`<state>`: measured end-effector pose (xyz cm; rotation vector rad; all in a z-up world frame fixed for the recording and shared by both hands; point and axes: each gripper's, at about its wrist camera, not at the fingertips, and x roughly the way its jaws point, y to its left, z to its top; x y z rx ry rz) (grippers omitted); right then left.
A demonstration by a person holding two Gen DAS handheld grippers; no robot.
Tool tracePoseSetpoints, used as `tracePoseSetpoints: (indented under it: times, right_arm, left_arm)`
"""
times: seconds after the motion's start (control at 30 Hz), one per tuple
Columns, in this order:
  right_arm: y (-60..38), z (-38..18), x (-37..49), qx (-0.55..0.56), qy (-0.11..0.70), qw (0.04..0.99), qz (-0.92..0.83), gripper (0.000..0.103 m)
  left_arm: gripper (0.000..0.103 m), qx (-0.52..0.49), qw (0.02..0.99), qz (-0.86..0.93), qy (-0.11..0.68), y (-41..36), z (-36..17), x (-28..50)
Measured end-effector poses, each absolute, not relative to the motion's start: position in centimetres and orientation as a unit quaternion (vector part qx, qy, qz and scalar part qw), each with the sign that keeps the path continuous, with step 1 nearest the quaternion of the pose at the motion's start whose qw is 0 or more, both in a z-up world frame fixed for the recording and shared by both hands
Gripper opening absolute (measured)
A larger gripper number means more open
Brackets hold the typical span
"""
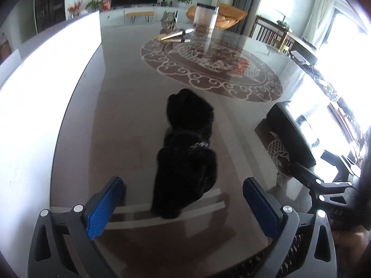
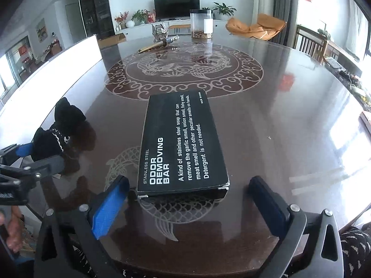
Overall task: Organize objects
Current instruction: 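Lift the black box with the right gripper while the left carries the glove, then carry the black box and glove into the white tray and release both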
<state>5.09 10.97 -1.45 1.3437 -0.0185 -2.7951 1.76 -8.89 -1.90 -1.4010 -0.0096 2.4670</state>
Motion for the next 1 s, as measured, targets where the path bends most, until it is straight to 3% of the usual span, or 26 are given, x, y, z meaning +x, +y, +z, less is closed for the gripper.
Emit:
tracePoseSetpoints:
  times: [0.3, 0.4, 0.43, 0.47, 0.5, 0.53, 0.6, 0.87, 1.0]
  right_arm:
    - [10.6, -1.1, 2.6, 0.519, 0.019, 0.025, -0.854, 0.103]
    - [11.4, -0.2, 0.9, 0.539, -0.018, 0.039, -0.841, 0.103]
    - [11.6, 0.1, 0.3, 0.54, -0.026, 0.04, -0.84, 0.103]
    - [11.6, 0.4, -0.4, 0.541, -0.033, 0.042, -0.839, 0.095]
    - [11.4, 0.5, -0.9, 0.543, -0.036, 0.05, -0.837, 0.068]
    - [11.0, 0.3, -1.6, 0.552, -0.033, 0.063, -0.831, 0.06]
    - [10.3, 0.7, -2.3, 0.557, -0.007, 0.057, -0.829, 0.059]
    - [8.0, 4.9, 0.9, 0.523, -0.063, 0.09, -0.845, 0.059]
    - [2.9, 8.6, 0.3, 0.494, -0.065, 0.154, -0.853, 0.059]
  left_arm:
    - [0.103, -0.514, 0.173, 0.838, 0.059, -6.5, -1.6, -0.2]
    - [0.103, -0.507, 0.168, 0.842, 0.079, -5.7, -1.5, -1.1]
    - [0.094, -0.507, 0.167, 0.842, 0.083, -5.5, -1.6, -1.3]
    - [0.064, -0.502, 0.171, 0.844, 0.082, -5.4, -1.8, -1.5]
    - [0.049, -0.482, 0.164, 0.855, 0.095, -5.2, -1.6, -1.2]
    - [0.034, -0.473, 0.172, 0.858, 0.098, -5.2, -1.4, -1.0]
    - [0.034, -0.477, 0.187, 0.857, 0.05, -6.4, -0.7, -0.9]
    - [0.034, -0.439, 0.21, 0.873, -0.027, -11.1, 5.3, 2.2]
    - [0.034, -0.384, 0.155, 0.909, -0.04, -17.0, 10.8, 2.8]
